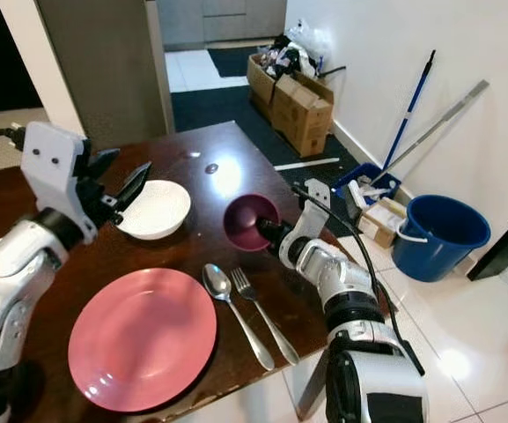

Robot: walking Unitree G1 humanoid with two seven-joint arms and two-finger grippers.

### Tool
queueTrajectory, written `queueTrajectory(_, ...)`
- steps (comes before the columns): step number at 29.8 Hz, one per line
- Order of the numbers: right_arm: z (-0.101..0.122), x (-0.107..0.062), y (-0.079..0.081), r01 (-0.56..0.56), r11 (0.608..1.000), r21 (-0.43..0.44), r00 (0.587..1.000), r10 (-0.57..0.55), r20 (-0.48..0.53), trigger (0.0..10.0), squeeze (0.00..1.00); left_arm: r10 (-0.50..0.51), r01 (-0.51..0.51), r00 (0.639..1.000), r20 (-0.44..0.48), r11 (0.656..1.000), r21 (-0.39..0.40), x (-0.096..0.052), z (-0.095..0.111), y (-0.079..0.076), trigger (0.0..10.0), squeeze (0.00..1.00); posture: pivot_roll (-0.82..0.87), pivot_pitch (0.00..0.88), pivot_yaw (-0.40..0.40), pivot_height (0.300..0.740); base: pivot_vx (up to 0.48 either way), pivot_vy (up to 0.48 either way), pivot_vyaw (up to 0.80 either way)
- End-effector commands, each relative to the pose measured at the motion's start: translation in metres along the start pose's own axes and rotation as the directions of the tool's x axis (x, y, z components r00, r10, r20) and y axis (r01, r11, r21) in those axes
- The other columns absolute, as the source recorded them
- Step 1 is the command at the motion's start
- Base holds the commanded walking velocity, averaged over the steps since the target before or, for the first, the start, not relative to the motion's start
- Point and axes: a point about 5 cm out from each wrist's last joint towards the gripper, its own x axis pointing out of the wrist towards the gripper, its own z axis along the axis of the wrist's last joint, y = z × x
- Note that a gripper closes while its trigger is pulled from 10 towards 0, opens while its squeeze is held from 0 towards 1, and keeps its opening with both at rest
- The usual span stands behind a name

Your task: Setting the table

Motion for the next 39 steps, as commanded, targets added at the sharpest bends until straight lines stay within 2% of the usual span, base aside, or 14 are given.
queueTrajectory(1, 0.005, 0.002, 0.002, 0.003, 1.000, -0.016, 1.000, -0.003, 0.005, 10.0, 0.00, 0.005, -0.005, 1.000, -0.013, 1.000, -0.006, -0.005, -0.001, 0.003, 10.0, 0.00, 0.08, 0.062, 0.080, 0.740, 0.000, 0.000, 0.00)
queueTrajectory(7, 0.002, 0.003, 0.003, -0.050, 0.998, 0.046, 0.999, 0.050, -0.015, 10.0, 0.00, 0.018, -0.019, 1.000, -0.025, 1.000, -0.009, -0.010, -0.001, 0.001, 10.0, 0.00, 0.10, 0.094, 0.063, 0.740, 0.000, 0.000, 0.00)
queueTrajectory(11, 0.003, 0.005, 0.011, -0.126, 0.988, 0.093, 0.992, 0.128, -0.006, 10.0, 0.00, 0.025, -0.025, 0.999, -0.036, 1.000, -0.007, -0.013, 0.000, 0.001, 10.0, 0.00, 0.11, 0.098, 0.061, 0.740, 0.000, 0.000, 0.00)
queueTrajectory(17, 0.003, 0.007, 0.013, -0.142, 0.983, 0.117, 0.990, 0.144, -0.006, 10.0, 0.00, 0.027, -0.027, 0.999, -0.044, 1.000, -0.005, -0.015, 0.000, 0.001, 10.0, 0.00, 0.12, 0.097, 0.059, 0.740, 0.000, 0.000, 0.00)
queueTrajectory(18, 0.003, 0.007, 0.014, -0.141, 0.983, 0.120, 0.990, 0.143, -0.011, 10.0, 0.13, 0.029, -0.029, 0.998, -0.047, 1.000, -0.005, -0.016, 0.000, 0.001, 10.0, 0.00, 0.12, 0.097, 0.056, 0.740, 0.000, 0.000, 0.00)
queueTrajectory(19, 0.003, 0.007, 0.014, -0.141, 0.983, 0.120, 0.990, 0.143, -0.011, 10.0, 0.13, 0.029, -0.029, 0.998, -0.047, 1.000, -0.005, -0.016, 0.000, 0.001, 10.0, 0.00, 0.12, 0.097, 0.056, 0.740, 0.000, 0.000, 0.00)
queueTrajectory(20, 0.001, 0.008, 0.015, -0.145, 0.982, 0.118, 0.989, 0.149, -0.022, 10.0, 0.20, 0.030, -0.031, 0.998, -0.049, 1.000, -0.005, -0.016, 0.000, 0.001, 10.0, 0.00, 0.12, 0.097, 0.056, 0.740, 0.000, 0.000, 0.00)
queueTrajectory(22, -0.001, 0.008, 0.015, -0.155, 0.981, 0.117, 0.987, 0.160, -0.032, 10.0, 0.51, 0.032, -0.032, 0.998, -0.050, 0.999, -0.007, -0.016, 0.000, 0.000, 10.0, 0.00, 0.12, 0.096, 0.048, 0.740, 0.000, 0.000, 0.00)
queueTrajectory(23, -0.002, 0.008, 0.015, -0.158, 0.981, 0.117, 0.986, 0.163, -0.035, 10.0, 0.51, 0.032, -0.033, 0.998, -0.050, 0.999, -0.007, -0.016, 0.000, 0.000, 10.0, 0.00, 0.12, 0.096, 0.048, 0.740, 0.000, 0.000, 0.00)
queueTrajectory(24, -0.003, 0.008, 0.016, -0.164, 0.980, 0.116, 0.985, 0.169, -0.040, 10.0, 0.67, 0.034, -0.034, 0.998, -0.050, 0.999, -0.009, -0.016, 0.000, -0.001, 10.0, 0.00, 0.12, 0.096, 0.047, 0.740, 0.000, 0.000, 0.00)
queueTrajectory(26, -0.003, 0.008, 0.016, -0.167, 0.979, 0.115, 0.984, 0.173, -0.044, 10.0, 0.67, 0.034, -0.035, 0.998, -0.050, 0.999, -0.009, -0.016, 0.000, -0.001, 10.0, 0.00, 0.12, 0.096, 0.047, 0.740, 0.000, 0.000, 0.00)
queueTrajectory(27, -0.004, 0.009, 0.016, -0.170, 0.979, 0.112, 0.983, 0.177, -0.047, 10.0, 0.92, 0.035, -0.036, 0.998, -0.051, 0.999, -0.010, -0.016, 0.000, -0.001, 10.0, 0.00, 0.12, 0.095, 0.047, 0.740, 0.000, 0.000, 0.00)
queueTrajectory(28, -0.005, 0.009, 0.017, -0.171, 0.979, 0.108, 0.983, 0.177, -0.050, 10.0, 1.00, 0.036, -0.037, 0.998, -0.052, 0.999, -0.012, -0.016, 0.000, -0.002, 10.0, 0.00, 0.12, 0.093, 0.047, 0.740, 0.000, 0.000, 0.00)
queueTrajectory(39, 0.002, 0.008, 0.014, -0.149, 0.984, 0.093, 0.988, 0.153, -0.031, 10.0, 1.00, 0.037, -0.038, 0.998, -0.053, 0.999, -0.017, -0.016, -0.001, -0.002, 10.0, 0.00, 0.11, 0.082, 0.051, 0.740, 0.000, 0.000, 0.00)
